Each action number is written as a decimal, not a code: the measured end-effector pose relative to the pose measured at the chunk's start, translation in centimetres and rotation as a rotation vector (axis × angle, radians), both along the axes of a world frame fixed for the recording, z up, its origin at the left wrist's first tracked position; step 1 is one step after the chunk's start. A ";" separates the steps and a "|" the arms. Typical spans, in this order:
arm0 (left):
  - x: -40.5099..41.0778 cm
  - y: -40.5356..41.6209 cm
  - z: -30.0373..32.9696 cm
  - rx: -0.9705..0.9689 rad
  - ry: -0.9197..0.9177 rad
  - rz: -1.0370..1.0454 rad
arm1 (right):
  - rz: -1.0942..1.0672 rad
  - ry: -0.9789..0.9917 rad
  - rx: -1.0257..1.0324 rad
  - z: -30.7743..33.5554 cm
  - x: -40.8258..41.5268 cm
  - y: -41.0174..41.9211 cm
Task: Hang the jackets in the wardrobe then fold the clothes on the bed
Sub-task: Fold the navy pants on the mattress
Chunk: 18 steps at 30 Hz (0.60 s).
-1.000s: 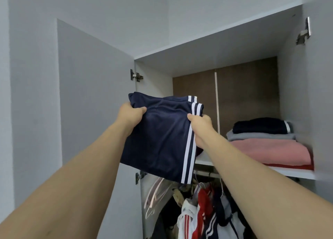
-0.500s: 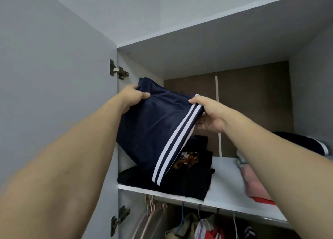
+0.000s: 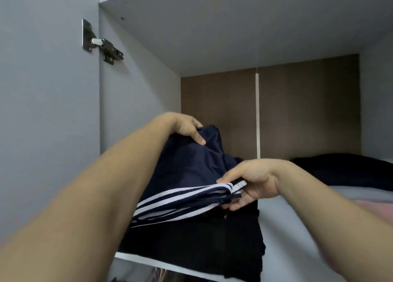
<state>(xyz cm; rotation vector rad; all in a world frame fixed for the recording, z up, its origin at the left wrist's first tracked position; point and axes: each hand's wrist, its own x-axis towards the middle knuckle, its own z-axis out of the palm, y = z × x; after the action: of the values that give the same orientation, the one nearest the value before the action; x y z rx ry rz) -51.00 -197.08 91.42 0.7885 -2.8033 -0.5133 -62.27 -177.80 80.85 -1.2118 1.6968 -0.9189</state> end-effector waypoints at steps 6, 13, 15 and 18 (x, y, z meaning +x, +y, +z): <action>-1.5 0.4 -12.6 -0.464 -0.003 -0.031 | -0.280 -0.151 -0.040 -4.2 -0.4 0.1; 8.8 0.3 -18.1 0.032 0.135 -0.008 | -0.504 0.146 -0.041 -4.2 3.2 -3.4; 9.8 0.8 -19.3 -0.065 0.172 0.012 | -0.509 0.268 -0.004 -4.5 3.9 -3.4; 10.1 1.4 -20.0 -0.230 0.158 0.030 | -0.503 0.404 0.107 -4.4 4.6 -2.6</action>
<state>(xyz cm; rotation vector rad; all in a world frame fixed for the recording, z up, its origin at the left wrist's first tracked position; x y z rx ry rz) -40.91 -195.70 71.39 0.7065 -2.6387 -0.2309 -57.70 -180.45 76.45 -0.9554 2.4141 -0.8927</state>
